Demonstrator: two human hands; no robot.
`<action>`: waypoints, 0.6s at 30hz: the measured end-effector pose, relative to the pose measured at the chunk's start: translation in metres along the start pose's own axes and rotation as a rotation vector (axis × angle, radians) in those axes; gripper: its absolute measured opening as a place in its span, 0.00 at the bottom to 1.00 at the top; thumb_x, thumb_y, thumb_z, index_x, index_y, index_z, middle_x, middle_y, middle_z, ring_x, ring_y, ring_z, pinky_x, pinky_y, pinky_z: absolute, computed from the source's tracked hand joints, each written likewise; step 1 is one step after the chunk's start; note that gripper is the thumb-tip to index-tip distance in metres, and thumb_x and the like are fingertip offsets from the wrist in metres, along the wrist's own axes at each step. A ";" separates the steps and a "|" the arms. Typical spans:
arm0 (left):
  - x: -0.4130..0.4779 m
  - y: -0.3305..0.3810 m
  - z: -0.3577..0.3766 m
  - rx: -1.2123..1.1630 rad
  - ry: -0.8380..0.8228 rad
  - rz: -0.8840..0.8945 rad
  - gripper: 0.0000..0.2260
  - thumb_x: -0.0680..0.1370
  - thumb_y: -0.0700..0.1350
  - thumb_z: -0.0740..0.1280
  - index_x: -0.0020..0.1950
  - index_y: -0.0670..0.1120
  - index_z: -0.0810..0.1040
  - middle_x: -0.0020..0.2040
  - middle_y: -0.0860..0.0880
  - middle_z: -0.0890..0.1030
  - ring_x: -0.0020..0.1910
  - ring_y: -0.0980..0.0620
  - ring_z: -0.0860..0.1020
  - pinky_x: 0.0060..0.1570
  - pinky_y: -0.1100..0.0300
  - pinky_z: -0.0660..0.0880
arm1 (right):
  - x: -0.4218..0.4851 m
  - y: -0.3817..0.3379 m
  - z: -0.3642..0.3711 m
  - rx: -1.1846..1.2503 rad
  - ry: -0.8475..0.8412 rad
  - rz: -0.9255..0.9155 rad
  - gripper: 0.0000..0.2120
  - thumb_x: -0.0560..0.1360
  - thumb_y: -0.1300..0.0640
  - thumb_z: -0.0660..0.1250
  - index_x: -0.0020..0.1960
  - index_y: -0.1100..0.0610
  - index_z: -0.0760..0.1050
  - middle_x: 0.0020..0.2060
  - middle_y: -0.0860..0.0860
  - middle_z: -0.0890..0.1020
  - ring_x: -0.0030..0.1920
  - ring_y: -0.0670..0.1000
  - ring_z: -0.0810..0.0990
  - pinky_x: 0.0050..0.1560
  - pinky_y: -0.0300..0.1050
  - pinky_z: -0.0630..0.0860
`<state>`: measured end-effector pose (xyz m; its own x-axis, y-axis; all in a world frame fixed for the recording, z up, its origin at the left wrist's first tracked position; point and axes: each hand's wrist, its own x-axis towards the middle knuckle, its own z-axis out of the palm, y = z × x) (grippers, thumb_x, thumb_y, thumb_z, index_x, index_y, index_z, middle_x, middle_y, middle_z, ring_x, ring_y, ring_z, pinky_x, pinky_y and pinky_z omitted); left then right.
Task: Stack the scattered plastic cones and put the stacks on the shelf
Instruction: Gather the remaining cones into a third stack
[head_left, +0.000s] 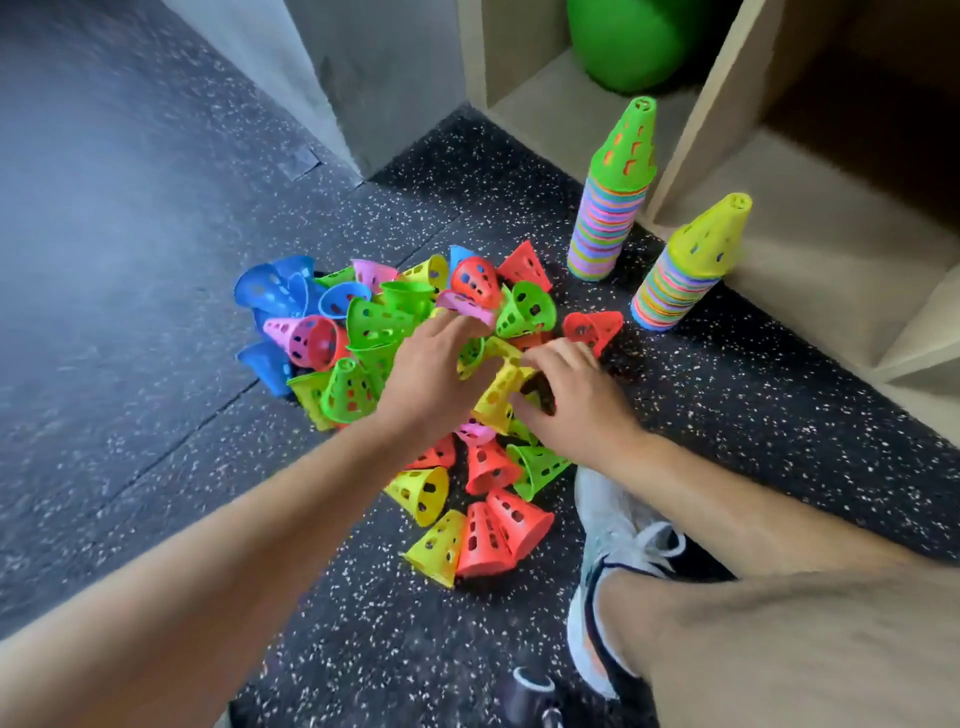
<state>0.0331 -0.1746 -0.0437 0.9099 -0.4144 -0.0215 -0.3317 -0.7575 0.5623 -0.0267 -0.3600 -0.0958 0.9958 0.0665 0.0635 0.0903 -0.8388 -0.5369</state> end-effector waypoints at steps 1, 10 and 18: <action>-0.013 -0.008 -0.002 0.008 -0.009 -0.042 0.17 0.79 0.50 0.74 0.65 0.43 0.81 0.62 0.45 0.81 0.62 0.43 0.78 0.62 0.49 0.74 | 0.000 -0.007 0.004 -0.035 -0.040 -0.021 0.25 0.73 0.39 0.69 0.62 0.55 0.75 0.56 0.53 0.75 0.59 0.58 0.72 0.57 0.57 0.74; -0.065 -0.036 0.014 -0.014 -0.130 -0.107 0.26 0.79 0.50 0.72 0.76 0.45 0.73 0.72 0.46 0.74 0.71 0.45 0.72 0.70 0.51 0.70 | 0.006 -0.018 0.025 -0.261 -0.272 -0.024 0.45 0.65 0.22 0.61 0.76 0.44 0.63 0.71 0.54 0.67 0.70 0.59 0.65 0.69 0.59 0.65; -0.078 -0.054 0.023 -0.089 -0.131 -0.138 0.27 0.80 0.47 0.71 0.77 0.46 0.70 0.74 0.49 0.72 0.72 0.49 0.71 0.70 0.52 0.71 | 0.005 -0.017 0.037 -0.130 -0.191 0.007 0.30 0.71 0.39 0.71 0.68 0.51 0.72 0.61 0.52 0.73 0.63 0.55 0.69 0.66 0.53 0.66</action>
<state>-0.0254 -0.1130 -0.0917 0.9033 -0.3756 -0.2074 -0.1771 -0.7667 0.6170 -0.0222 -0.3255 -0.1174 0.9826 0.1515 -0.1072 0.0927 -0.9012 -0.4235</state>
